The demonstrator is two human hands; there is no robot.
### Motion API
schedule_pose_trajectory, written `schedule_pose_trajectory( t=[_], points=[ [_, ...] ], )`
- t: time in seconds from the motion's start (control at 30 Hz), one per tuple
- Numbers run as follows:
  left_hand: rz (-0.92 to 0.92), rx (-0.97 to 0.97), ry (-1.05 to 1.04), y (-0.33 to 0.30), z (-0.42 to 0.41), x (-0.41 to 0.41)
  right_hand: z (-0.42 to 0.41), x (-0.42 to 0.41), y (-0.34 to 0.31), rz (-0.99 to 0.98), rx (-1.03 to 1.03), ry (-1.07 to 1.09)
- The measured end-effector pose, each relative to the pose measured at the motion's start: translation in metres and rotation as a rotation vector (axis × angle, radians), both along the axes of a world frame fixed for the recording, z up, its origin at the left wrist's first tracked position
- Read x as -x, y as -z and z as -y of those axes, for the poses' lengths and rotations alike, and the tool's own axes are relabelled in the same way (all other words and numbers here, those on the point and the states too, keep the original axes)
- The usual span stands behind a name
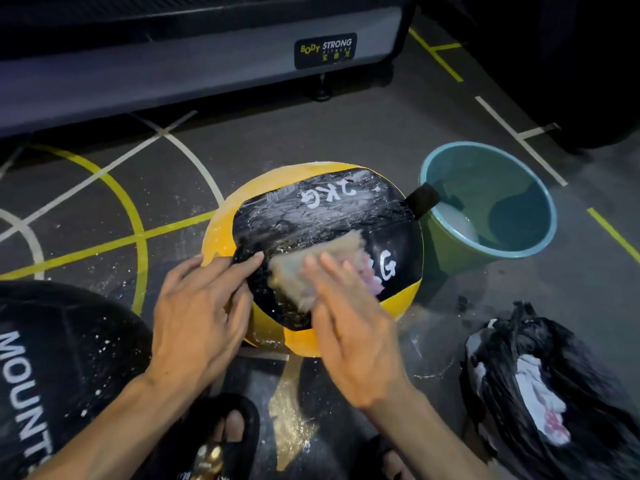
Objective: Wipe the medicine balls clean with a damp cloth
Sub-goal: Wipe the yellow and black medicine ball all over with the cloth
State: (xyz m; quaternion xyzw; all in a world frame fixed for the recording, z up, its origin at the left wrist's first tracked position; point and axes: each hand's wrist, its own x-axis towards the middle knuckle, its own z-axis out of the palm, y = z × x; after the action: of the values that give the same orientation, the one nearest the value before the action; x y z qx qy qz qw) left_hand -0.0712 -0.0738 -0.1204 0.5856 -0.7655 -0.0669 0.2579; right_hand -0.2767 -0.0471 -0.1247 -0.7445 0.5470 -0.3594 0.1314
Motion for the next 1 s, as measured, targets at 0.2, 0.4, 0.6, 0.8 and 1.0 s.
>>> schedule_pose_trajectory(
  t=[0.2,0.4,0.6,0.8,1.0],
  points=[
    [0.009,0.013,0.061,0.007,0.002,-0.002,0.027,0.049,-0.007,0.165,-0.062,0.485],
    [0.010,0.041,0.092,0.007,0.015,0.002,-0.017,-0.007,0.019,0.040,0.030,0.052],
    [-0.013,0.018,0.091,0.009,0.019,-0.004,0.017,0.033,0.004,0.182,-0.028,0.446],
    [-0.058,0.014,0.084,0.004,0.028,0.000,-0.003,-0.014,0.017,0.014,0.009,0.038],
    [-0.137,0.005,0.082,0.003,0.030,-0.001,0.016,0.032,0.006,0.044,0.005,0.160]
  ],
)
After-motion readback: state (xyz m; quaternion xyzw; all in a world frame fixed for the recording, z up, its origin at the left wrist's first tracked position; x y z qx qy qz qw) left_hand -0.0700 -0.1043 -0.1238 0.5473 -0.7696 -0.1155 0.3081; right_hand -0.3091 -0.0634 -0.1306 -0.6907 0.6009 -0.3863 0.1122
